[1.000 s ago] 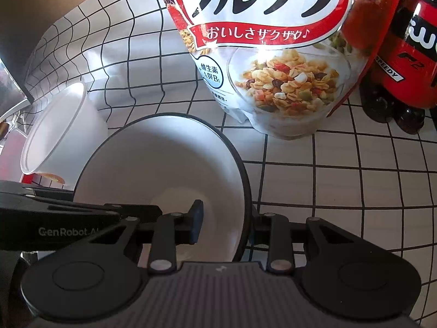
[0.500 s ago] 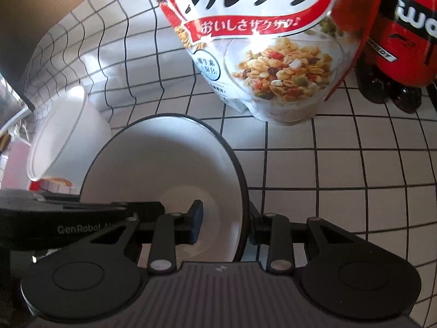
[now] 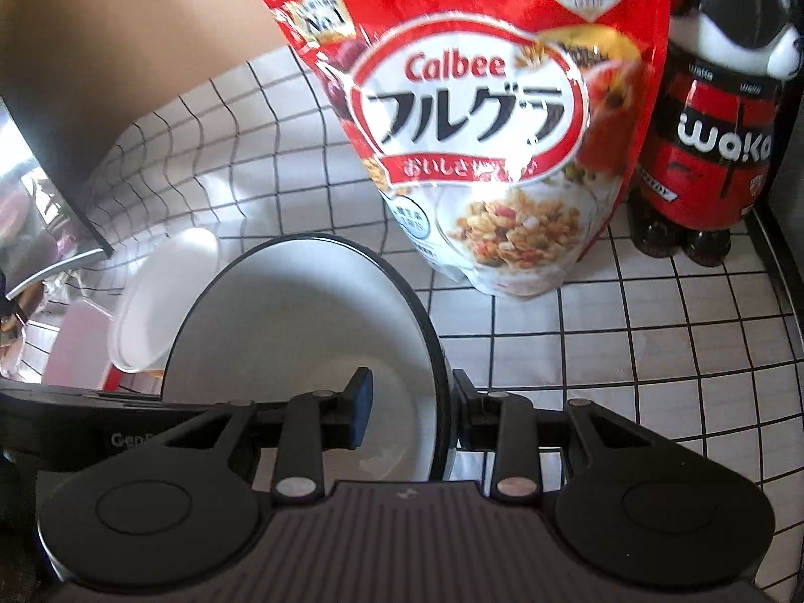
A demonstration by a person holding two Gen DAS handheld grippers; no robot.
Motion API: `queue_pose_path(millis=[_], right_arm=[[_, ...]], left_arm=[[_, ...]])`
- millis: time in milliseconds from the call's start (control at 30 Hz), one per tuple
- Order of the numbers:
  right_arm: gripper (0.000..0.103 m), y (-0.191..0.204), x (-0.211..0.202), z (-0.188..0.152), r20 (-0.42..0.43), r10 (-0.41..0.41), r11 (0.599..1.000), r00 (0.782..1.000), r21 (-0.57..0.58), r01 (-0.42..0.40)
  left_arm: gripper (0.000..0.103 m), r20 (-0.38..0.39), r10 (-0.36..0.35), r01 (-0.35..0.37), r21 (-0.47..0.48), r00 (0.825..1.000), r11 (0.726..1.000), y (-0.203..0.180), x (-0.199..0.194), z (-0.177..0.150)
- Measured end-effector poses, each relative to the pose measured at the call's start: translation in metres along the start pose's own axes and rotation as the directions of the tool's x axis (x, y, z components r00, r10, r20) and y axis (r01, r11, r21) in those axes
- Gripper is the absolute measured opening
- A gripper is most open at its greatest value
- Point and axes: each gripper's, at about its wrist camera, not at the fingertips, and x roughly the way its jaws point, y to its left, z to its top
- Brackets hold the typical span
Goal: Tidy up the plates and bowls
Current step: 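Carry the light-blue bowl with the left tool into the cream bowl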
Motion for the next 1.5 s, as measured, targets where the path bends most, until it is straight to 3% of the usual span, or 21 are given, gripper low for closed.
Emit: queue_pose_path(millis=[233, 467, 700, 933, 1267, 1500], right_arm=[[0.034, 0.017, -0.028, -0.007, 0.018, 0.018, 1.000, 1.000, -0.023, -0.017], [0.034, 0.032, -0.064, -0.038, 0.028, 0.046, 0.998, 0.999, -0.034, -0.045], [0.034, 0.042, -0.071, -0.084, -0.048, 0.046, 0.999, 0.998, -0.027, -0.047], [0.035, 0.042, -0.054, -0.116, -0.128, 0.021, 1.000, 0.991, 0.001, -0.021], [0.035, 0.037, -0.045, -0.118, -0.125, 0.017, 1.000, 0.992, 0.002, -0.017], [0.035, 0.041, -0.040, -0.118, -0.127, 0.008, 1.000, 0.992, -0.019, -0.010]], left_arm=[[0.031, 0.037, -0.001, 0.000, 0.024, 0.999, 1.000, -0.003, -0.041, -0.019], [0.031, 0.050, -0.038, 0.036, 0.042, 0.998, 0.998, -0.002, -0.071, -0.059], [0.031, 0.026, 0.000, -0.003, 0.095, 1.000, 0.995, 0.003, -0.076, -0.105], [0.030, -0.029, 0.027, -0.024, 0.092, 0.999, 0.995, 0.014, -0.057, -0.131], [0.027, -0.016, 0.009, -0.008, 0.054, 1.000, 0.999, 0.024, -0.056, -0.134], [0.040, 0.013, -0.029, 0.028, 0.032, 1.000, 0.999, 0.026, -0.059, -0.132]])
